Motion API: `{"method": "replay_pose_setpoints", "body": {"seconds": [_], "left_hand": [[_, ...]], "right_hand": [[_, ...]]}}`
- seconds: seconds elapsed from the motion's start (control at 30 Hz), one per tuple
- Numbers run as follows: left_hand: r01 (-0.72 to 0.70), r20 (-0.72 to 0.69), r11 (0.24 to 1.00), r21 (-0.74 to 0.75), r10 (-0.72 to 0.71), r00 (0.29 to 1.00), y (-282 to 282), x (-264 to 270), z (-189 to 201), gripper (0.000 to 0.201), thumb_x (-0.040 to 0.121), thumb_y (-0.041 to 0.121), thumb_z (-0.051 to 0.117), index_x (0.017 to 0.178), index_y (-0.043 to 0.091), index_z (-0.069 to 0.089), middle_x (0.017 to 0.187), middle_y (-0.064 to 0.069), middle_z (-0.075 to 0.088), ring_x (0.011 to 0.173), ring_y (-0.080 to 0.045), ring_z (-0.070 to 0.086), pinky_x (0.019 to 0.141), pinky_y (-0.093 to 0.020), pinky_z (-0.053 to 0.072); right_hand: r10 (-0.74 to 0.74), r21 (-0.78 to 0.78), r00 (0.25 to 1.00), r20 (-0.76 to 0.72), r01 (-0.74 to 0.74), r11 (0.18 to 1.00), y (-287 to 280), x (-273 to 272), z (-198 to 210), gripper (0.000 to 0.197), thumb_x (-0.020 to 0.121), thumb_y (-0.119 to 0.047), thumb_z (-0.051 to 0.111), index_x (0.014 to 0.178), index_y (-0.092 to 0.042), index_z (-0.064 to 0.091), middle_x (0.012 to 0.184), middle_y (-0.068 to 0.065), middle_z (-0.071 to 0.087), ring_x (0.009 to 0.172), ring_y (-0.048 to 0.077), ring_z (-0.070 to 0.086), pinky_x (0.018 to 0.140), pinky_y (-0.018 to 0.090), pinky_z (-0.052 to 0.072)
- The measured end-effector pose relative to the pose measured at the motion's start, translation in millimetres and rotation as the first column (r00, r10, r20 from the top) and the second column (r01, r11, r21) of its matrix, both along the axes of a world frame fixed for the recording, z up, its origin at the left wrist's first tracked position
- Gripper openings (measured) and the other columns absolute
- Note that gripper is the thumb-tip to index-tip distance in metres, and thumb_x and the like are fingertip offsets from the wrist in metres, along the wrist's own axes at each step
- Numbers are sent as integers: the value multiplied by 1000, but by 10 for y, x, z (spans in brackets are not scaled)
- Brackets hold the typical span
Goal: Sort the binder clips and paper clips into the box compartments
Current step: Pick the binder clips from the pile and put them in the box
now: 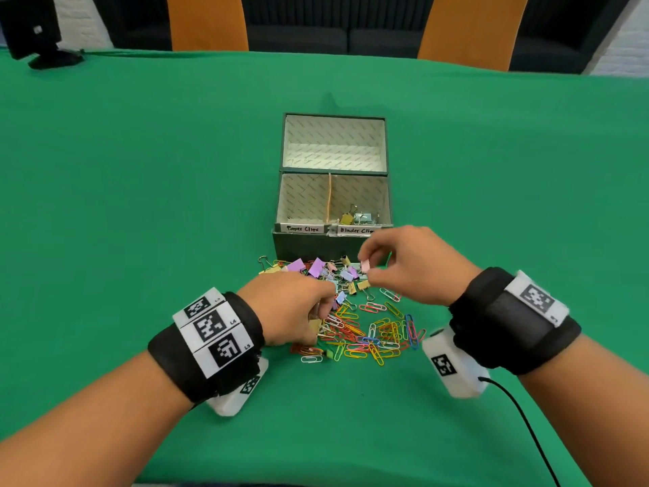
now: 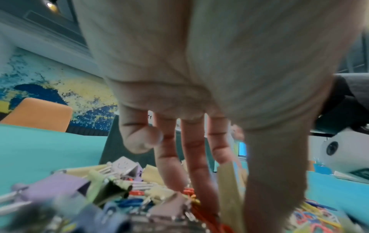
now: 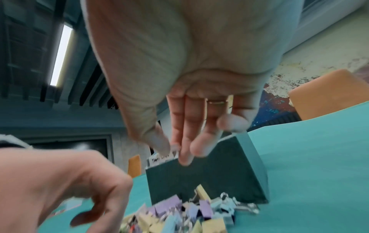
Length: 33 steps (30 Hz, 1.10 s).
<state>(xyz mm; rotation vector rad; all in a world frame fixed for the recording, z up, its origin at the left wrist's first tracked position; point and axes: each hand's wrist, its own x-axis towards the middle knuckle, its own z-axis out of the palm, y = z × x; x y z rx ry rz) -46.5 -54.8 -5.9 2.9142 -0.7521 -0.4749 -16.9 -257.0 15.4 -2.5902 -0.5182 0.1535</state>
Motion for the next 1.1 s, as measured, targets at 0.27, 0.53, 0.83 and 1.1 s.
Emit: {"method": "replay_pose_setpoints", "body": {"seconds": [0.27, 0.53, 0.83, 1.1], "left_hand": [[-48, 13, 942, -331, 56, 998, 49, 97, 92, 13, 81, 38, 70, 93, 34, 68, 82, 12, 62, 71, -6, 53, 67, -26, 44], [-118, 146, 791, -601, 253, 956, -42, 344, 463, 13, 77, 31, 76, 85, 28, 66, 77, 11, 63, 61, 5, 51, 62, -18, 43], [-68, 328, 731, -679, 385, 863, -353, 911, 559, 25, 76, 36, 76, 84, 26, 54, 78, 11, 61, 63, -7, 56, 65, -33, 54], [-28, 298, 868, -496, 200, 933, -360, 848, 354, 19, 84, 34, 68, 98, 25, 57, 95, 8, 62, 85, -11, 57, 77, -31, 50]], "right_hand": [[-357, 376, 879, 316, 229, 898, 24, 394, 235, 16, 82, -25, 67, 98, -28, 70, 83, -18, 68, 67, 2, 60, 75, 21, 52], [-278, 56, 926, 255, 273, 960, -23, 485, 40, 35, 87, -39, 62, 121, -31, 63, 115, -10, 69, 101, 17, 62, 93, 34, 49], [-353, 331, 900, 256, 261, 907, -155, 153, 2, 16, 86, -25, 63, 100, -30, 67, 75, -19, 62, 71, 12, 62, 76, 29, 51], [-45, 26, 999, 7, 45, 999, -132, -24, -119, 13, 87, -33, 61, 97, -32, 70, 83, -14, 69, 70, 2, 59, 72, 24, 47]]}}
